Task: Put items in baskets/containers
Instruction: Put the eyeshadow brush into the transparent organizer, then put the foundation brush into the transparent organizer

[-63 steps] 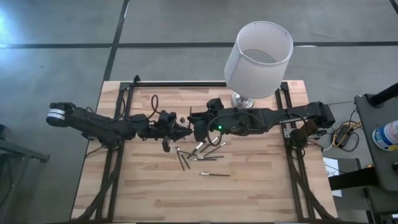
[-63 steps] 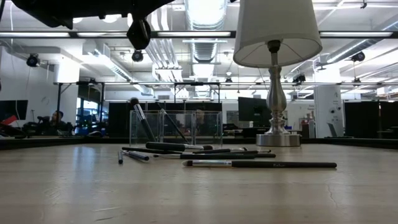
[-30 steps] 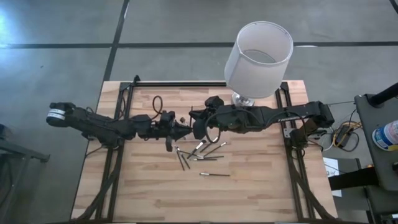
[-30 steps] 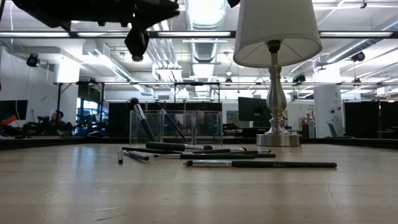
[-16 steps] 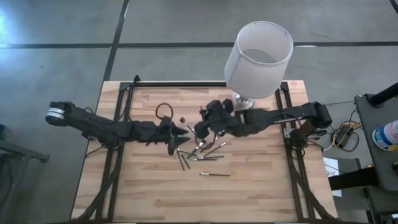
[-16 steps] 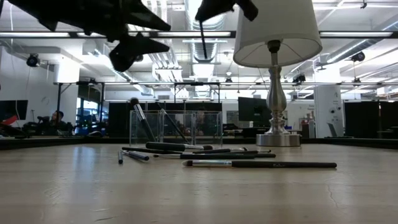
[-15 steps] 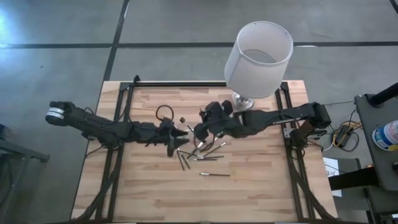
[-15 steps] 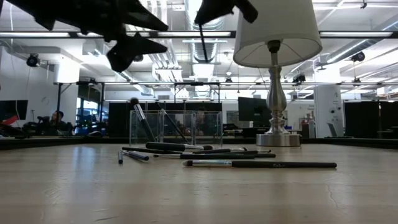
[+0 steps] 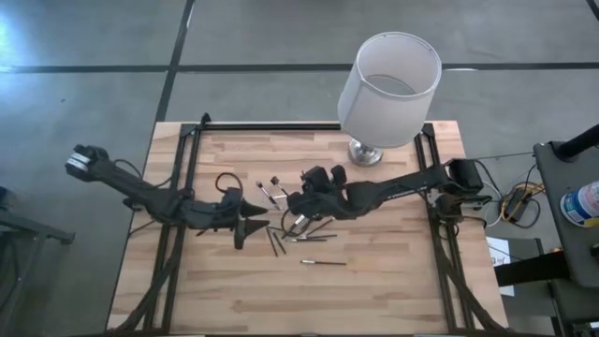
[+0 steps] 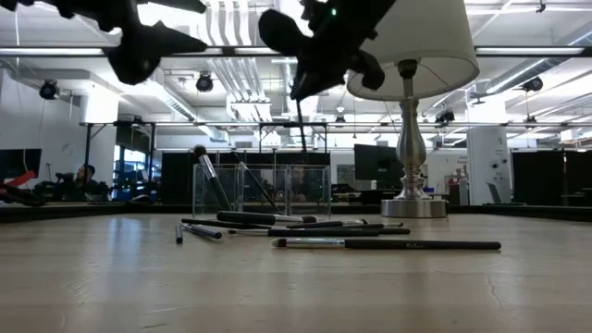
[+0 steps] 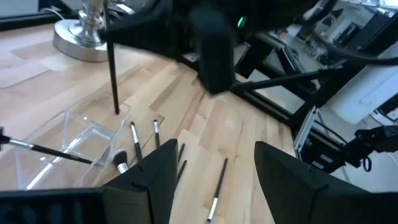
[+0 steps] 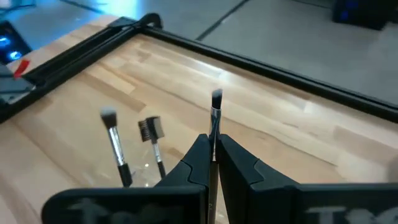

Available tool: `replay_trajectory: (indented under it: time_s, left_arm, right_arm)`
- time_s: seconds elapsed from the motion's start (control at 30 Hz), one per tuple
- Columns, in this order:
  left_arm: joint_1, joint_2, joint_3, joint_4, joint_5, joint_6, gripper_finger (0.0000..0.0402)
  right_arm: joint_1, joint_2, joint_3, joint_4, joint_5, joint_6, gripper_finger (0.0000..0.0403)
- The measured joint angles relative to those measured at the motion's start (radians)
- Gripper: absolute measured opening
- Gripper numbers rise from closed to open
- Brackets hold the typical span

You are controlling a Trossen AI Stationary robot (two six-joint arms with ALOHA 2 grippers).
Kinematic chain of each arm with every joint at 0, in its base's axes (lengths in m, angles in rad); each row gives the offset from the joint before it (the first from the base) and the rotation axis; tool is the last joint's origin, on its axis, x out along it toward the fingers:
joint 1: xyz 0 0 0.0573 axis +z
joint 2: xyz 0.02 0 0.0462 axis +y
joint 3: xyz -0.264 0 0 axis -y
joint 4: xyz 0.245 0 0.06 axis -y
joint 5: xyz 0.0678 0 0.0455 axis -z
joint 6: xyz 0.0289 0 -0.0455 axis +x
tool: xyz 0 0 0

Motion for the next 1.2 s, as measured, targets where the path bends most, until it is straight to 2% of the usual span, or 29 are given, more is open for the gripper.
replay_trajectory:
  time_s: [0.1, 0.3, 0.4, 0.6, 0.8, 1.0, 1.1, 1.2]
  left_arm:
    - [-0.010, -0.050, -0.009, -0.042, -0.011, -0.017, 0.0204]
    - [-0.010, -0.127, -0.010, -0.115, -0.051, -0.029, 0.0204]
    - [-0.010, -0.152, -0.010, -0.131, -0.070, -0.030, 0.0204]
    - [-0.010, -0.165, -0.010, -0.154, -0.078, -0.042, 0.0204]
    - [-0.010, -0.164, -0.010, -0.160, -0.078, -0.077, 0.0204]
    - [-0.011, -0.164, -0.010, -0.182, -0.078, -0.116, 0.0204]
    - [-0.012, -0.164, -0.010, -0.201, -0.077, -0.136, 0.0204]
    - [-0.013, -0.164, -0.010, -0.214, -0.077, -0.140, 0.0204]
  right_arm:
    - [-0.017, -0.007, -0.036, 0.075, -0.010, -0.021, 0.0013]
    - [-0.037, -0.007, -0.088, 0.074, -0.024, -0.007, 0.0013]
    - [-0.048, -0.007, -0.113, 0.088, -0.087, 0.022, 0.0013]
    - [-0.051, 0.008, -0.141, 0.115, -0.109, 0.008, 0.0019]
    - [-0.058, 0.023, -0.137, 0.114, -0.175, -0.024, 0.0080]
    - [-0.050, -0.004, -0.110, 0.103, -0.177, -0.106, 0.0143]
    - [-0.037, -0.034, -0.081, 0.022, -0.201, -0.176, 0.0159]
    - [-0.014, -0.042, -0.054, -0.108, -0.292, -0.289, 0.0165]
